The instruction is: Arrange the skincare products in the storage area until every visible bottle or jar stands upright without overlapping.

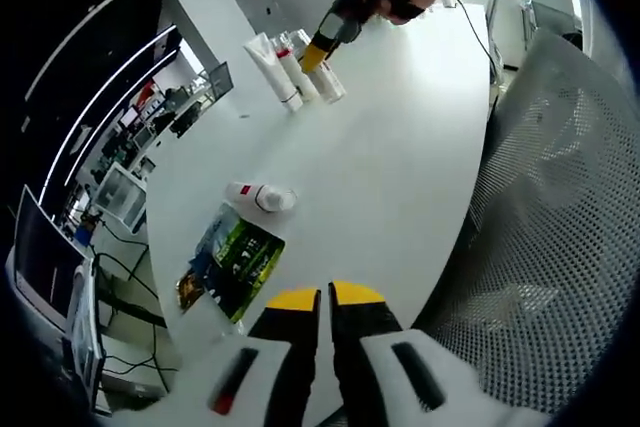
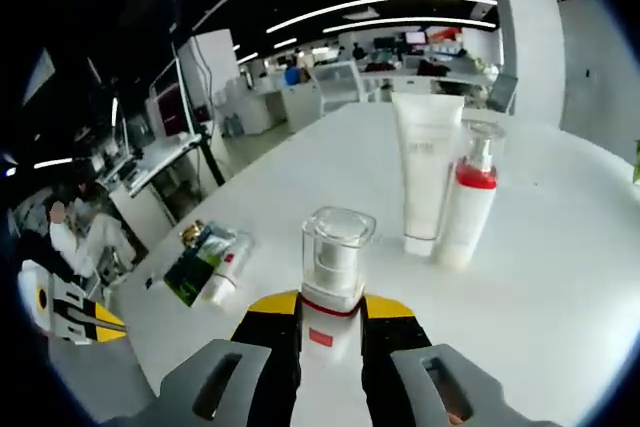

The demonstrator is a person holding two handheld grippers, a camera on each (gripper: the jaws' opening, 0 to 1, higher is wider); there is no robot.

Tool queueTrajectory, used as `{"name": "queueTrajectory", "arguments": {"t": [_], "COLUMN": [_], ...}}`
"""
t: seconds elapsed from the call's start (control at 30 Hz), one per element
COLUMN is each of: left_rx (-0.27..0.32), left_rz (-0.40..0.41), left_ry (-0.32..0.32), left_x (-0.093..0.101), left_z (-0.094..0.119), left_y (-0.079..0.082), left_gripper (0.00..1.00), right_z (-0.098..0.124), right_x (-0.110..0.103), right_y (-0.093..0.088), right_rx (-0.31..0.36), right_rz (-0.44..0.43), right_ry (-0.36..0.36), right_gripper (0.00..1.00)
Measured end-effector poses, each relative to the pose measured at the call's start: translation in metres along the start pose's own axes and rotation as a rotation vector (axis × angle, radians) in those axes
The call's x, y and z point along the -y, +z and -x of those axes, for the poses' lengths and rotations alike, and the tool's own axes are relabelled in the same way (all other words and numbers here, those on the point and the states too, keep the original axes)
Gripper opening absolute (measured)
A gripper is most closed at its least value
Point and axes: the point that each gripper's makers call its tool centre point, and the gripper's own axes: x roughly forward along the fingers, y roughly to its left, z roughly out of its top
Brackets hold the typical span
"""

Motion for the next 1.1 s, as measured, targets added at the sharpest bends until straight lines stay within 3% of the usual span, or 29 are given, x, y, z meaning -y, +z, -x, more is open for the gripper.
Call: {"name": "queueTrajectory", "arguments": {"t": [0.2, 0.27, 0.47, 0.87, 1.1], "left_rx": [-0.003, -0.014, -0.012, -0.049, -0.054], "left_rz": [0.017, -0.016, -0.006, 0.031, 0.048], "left_ry": [0.025, 0.045, 0.068, 0.108, 0.12], "left_x": [-0.006, -0.008, -0.012, -0.022, -0.025], "left_z": [0.001, 0.002, 0.002, 0.002, 0.003], "left_y": [-0.001, -0.001, -0.001, -0.011, -0.013], "left_gripper": [0.0, 0.0, 0.0, 0.0, 0.0], "right_z": [-0.013, -0.018, -0.025, -0.037, -0.037], "right_x": [0.012, 0.013, 0.001, 0.007, 0.009], "right_y": [-0.01, -0.016, -0.022, -0.012, -0.015], "right_rx": [-0.022, -0.036, -0.04, -0.024, -0.016], "right_rz": [-0.013, -0.01, 0.08, 0.083, 0.1], "right_ry": [-0.033, -0.039, -0.042, -0.083, -0.106], "right_gripper": [0.17, 0.17, 0.17, 0.17, 0.17]}}
